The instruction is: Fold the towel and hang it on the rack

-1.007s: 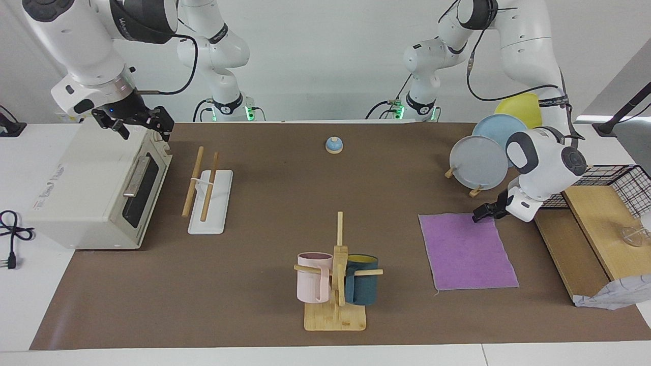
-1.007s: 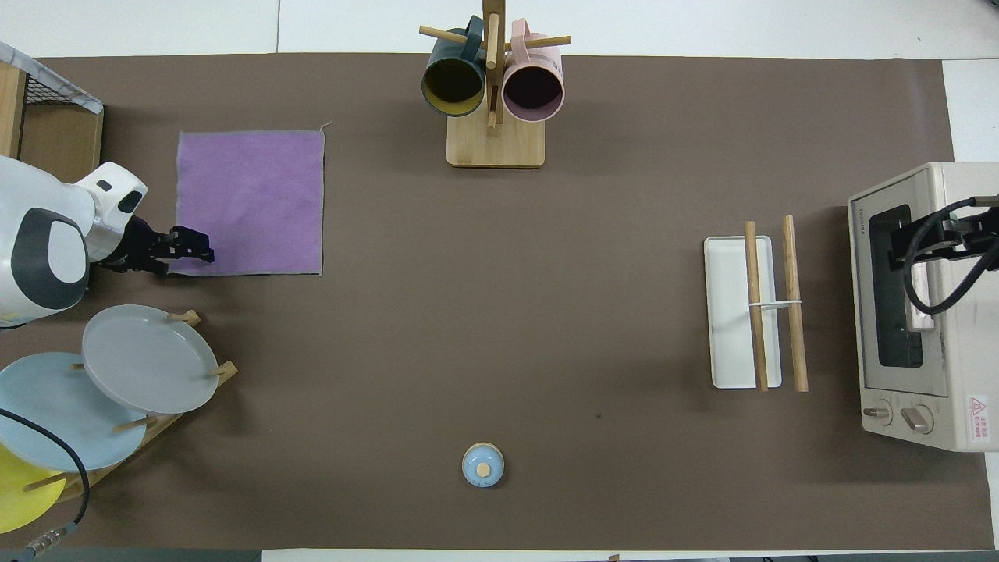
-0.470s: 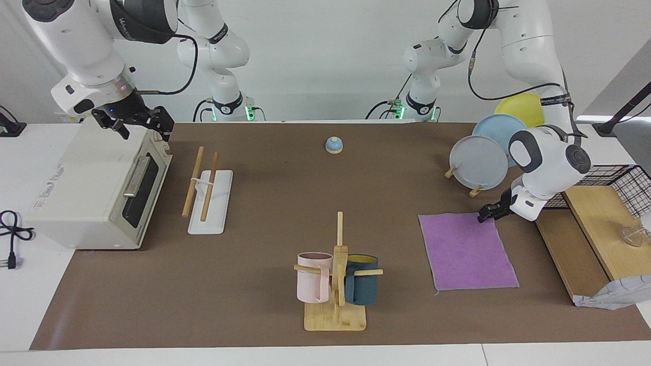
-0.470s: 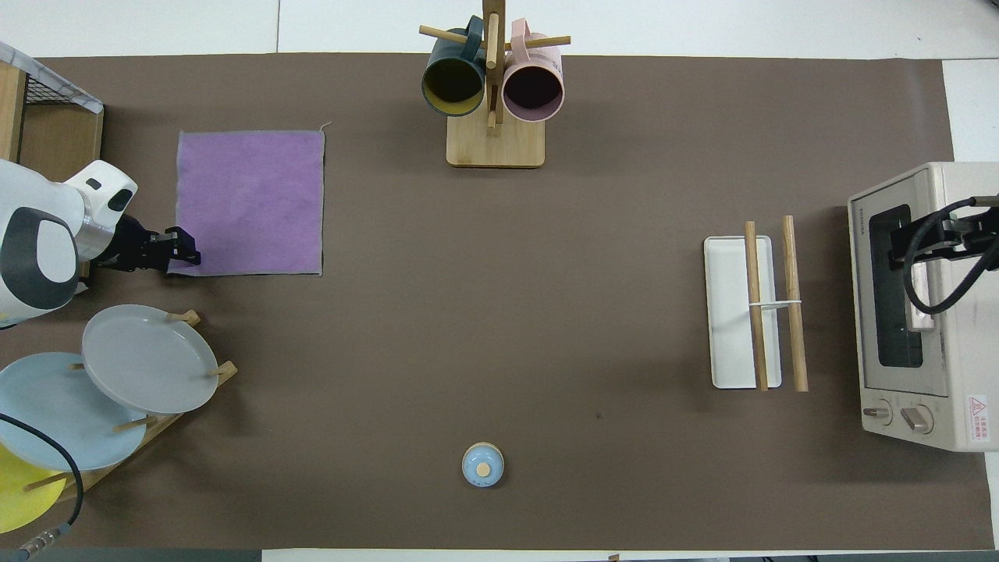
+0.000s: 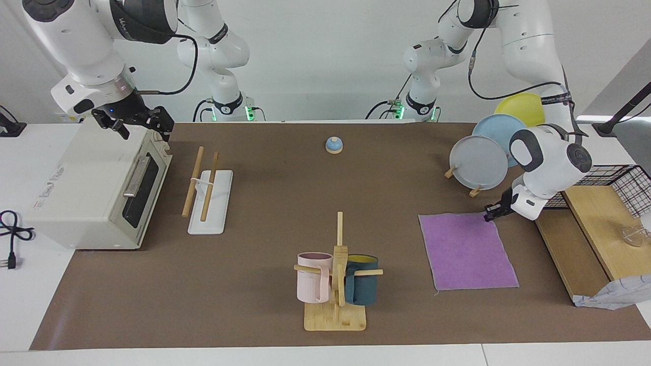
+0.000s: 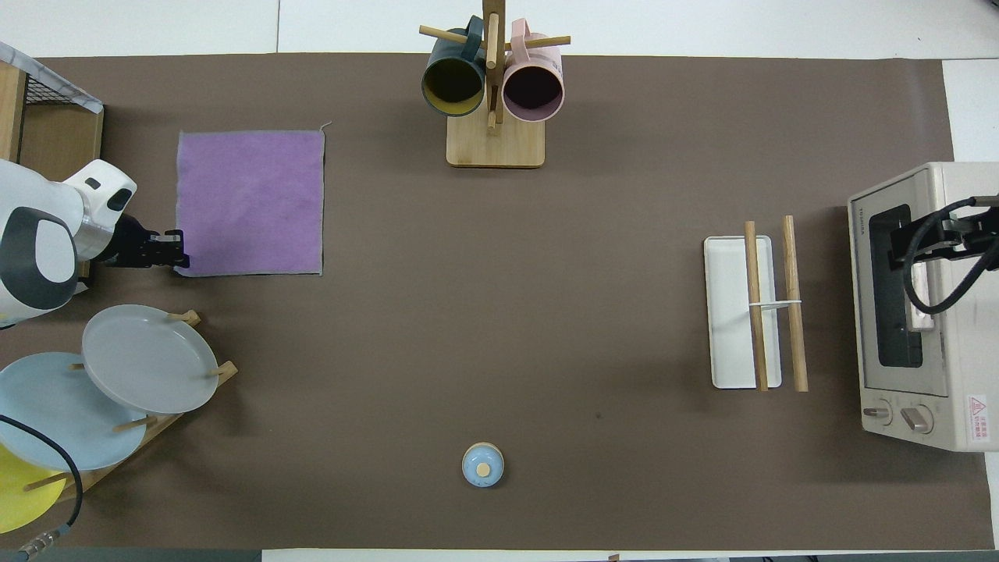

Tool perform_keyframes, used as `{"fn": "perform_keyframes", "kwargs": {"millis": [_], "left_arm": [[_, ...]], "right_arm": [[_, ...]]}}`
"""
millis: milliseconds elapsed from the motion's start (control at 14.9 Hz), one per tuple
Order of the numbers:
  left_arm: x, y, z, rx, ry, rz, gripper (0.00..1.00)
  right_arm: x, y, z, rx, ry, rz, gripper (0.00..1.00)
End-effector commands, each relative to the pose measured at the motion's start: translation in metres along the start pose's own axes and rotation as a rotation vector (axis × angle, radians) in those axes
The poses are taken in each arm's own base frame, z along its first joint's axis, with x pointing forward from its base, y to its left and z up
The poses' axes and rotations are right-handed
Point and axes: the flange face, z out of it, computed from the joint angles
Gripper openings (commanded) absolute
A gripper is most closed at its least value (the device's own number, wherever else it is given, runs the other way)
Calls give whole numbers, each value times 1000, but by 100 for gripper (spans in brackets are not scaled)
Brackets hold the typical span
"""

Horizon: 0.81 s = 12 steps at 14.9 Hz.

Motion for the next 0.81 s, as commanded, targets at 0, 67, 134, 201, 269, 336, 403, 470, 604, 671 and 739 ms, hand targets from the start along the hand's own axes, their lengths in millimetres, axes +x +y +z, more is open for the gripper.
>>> {"fn": "perform_keyframes", "kwargs": {"millis": [0,67,134,201,269,336,403,470,604,671,739], "left_arm": [[-1,1,-1,-12,-9,17,0],[1,1,-4,-12,-3,41,0],[2,1,-8,-11,1,53,0],[2,2,-10,-8,1,59,0],[2,9,-16,-4,1,72,0],[3,18,-25,-3,3,92,0],[3,32,-39,-1,5,119,0],[2,49,-50,17,5,172,0],[-6,99,-68,112,19,315,0],[-13,132,-69,159,22,391,0],[-24,172,-66,212,22,482,0]], "right_arm": [[-4,4,-4,-8,3,-13,100],[-4,4,-4,-8,3,-14,100],[-5,4,-4,-7,2,-14,100],[-6,3,-4,-8,-3,-19,100],[-4,0,-4,-8,1,-22,100],[-5,-1,-5,-8,2,-22,100],[-4,-1,-4,-9,1,-22,100],[-4,-1,-4,-9,4,-20,100],[-3,-3,-5,-8,18,-25,100],[-3,-7,-6,-8,18,-31,100],[-3,-7,-6,-9,19,-33,100]]}}
